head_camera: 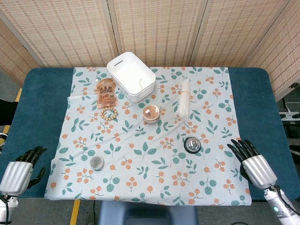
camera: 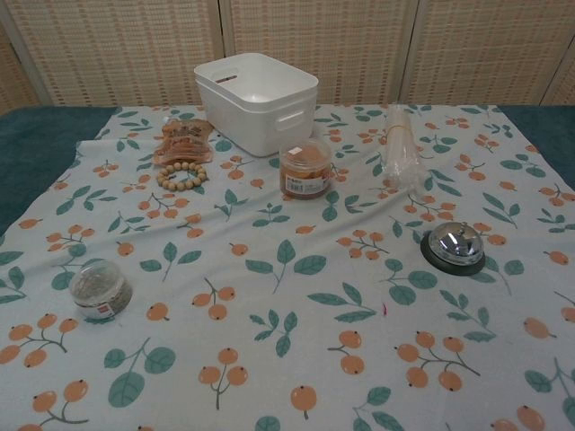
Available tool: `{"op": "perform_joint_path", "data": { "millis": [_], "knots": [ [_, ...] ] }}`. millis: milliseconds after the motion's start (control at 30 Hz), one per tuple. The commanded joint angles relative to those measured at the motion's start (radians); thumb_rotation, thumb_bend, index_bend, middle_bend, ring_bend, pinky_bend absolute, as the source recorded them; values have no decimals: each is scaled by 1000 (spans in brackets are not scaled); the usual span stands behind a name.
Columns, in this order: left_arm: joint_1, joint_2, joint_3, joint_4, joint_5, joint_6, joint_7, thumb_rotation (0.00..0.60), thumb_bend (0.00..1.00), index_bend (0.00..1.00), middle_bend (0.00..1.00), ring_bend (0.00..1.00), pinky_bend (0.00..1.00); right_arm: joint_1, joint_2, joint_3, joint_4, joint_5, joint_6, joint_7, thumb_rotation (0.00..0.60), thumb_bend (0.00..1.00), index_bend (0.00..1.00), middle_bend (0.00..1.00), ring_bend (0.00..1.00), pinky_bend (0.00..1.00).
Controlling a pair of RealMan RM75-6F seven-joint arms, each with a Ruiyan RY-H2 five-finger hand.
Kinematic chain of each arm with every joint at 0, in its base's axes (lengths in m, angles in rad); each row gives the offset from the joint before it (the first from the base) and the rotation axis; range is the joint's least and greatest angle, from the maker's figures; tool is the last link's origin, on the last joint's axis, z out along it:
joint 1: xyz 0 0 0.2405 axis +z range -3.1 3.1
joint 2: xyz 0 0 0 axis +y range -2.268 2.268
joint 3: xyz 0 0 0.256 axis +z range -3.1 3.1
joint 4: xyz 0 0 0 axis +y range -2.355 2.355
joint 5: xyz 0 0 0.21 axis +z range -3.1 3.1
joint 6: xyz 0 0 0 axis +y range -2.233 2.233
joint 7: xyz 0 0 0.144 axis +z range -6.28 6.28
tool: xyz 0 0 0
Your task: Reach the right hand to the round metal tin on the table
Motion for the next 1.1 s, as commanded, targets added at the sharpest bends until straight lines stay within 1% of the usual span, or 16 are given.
{"op": "perform_joint_path", "data": {
  "millis": [33,233,400,533,700,867,1100],
  "knots": [
    [0,1,-1,0,-3,0,-4,600,426,200,185,243,467,0,-1,0,1,0,0,-2,600,1000,0,0,0,0],
    [3,5,-1,-5,-3,6,-9,600,426,200,185,243,467,3,-13,1,12,0,-9,-9,600,1000,0,0,0,0],
    [5,6,-6,-5,-6,11,-18,600,425,200,185,243,467,21,-54,13,52,7,-33,-21,600,1000,0,0,0,0],
    [4,8,-6,-3,-9,9,-23,600,425,200,185,243,467,65,-96,27,88,10,-92,-21,600,1000,0,0,0,0],
    [6,11,-9,-3,-14,12,-34,600,427,200,185,244,467,142,-167,44,154,-3,-175,-28,600,1000,0,0,0,0],
    [5,12,-7,-2,-19,4,-36,600,427,200,185,244,467,211,-247,58,227,15,-267,11,600,1000,0,0,0,0],
    [5,14,-8,-3,-20,3,-41,600,426,200,185,244,467,276,-329,71,303,41,-344,38,600,1000,0,0,0,0]
  ]
}}
